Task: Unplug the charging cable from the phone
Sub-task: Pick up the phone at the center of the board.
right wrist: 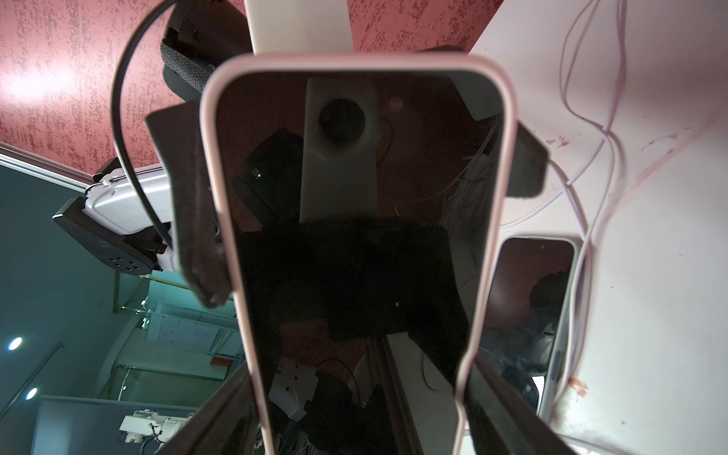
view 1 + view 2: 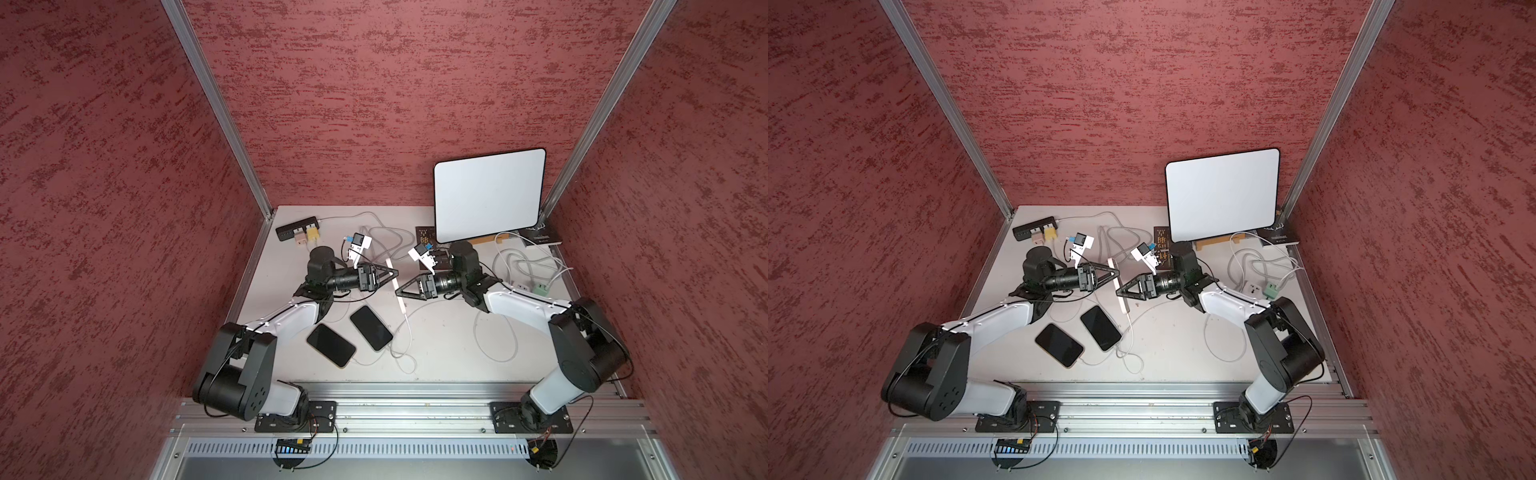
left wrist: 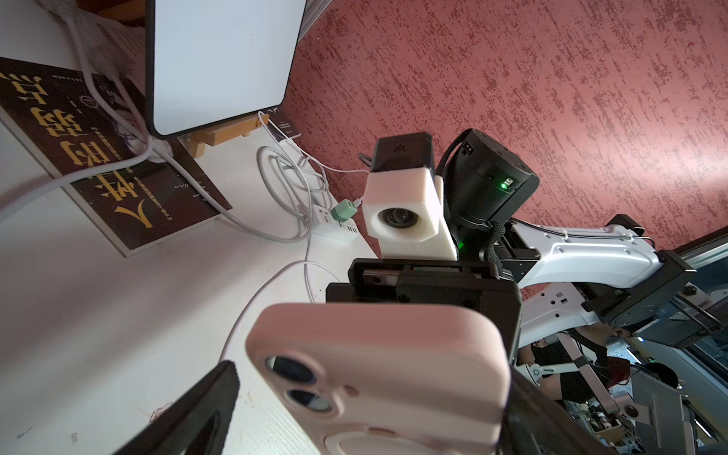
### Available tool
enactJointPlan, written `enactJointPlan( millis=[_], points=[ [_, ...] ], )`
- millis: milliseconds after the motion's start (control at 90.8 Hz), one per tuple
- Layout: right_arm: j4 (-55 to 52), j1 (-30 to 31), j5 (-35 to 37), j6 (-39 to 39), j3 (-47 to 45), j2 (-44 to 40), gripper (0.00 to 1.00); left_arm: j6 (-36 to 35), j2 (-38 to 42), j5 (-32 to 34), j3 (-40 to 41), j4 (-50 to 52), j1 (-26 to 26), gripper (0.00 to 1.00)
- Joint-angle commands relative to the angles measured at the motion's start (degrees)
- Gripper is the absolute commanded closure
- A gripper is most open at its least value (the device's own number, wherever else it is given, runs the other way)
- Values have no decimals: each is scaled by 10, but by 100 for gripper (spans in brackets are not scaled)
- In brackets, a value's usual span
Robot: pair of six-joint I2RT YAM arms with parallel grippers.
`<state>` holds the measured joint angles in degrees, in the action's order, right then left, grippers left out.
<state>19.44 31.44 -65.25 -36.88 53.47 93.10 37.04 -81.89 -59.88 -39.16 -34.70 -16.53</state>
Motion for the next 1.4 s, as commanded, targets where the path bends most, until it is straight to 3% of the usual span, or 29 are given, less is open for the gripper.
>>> enactJointPlan(
  millis=[0,198,397,595,826,926,1388],
  points=[
    [56,8,-24,-2,2,-17,42,11,-13,-12,4,-44,-9,0],
    [60,10,-18,-2,-1,-12,42,14,-13,-17,6,-60,-15,1],
    [62,9,-11,-2,-1,-3,42,17,-5,-24,10,-73,-15,33],
    [50,9,-6,14,1,2,39,21,-1,-25,14,-85,-15,58],
    [-61,9,22,118,3,-17,13,43,7,-20,22,-104,4,86],
    [-89,9,26,146,-2,-27,2,55,8,-19,26,-122,16,91],
    [-153,14,124,221,-74,-116,1,55,10,-10,14,-108,29,98]
  ],
)
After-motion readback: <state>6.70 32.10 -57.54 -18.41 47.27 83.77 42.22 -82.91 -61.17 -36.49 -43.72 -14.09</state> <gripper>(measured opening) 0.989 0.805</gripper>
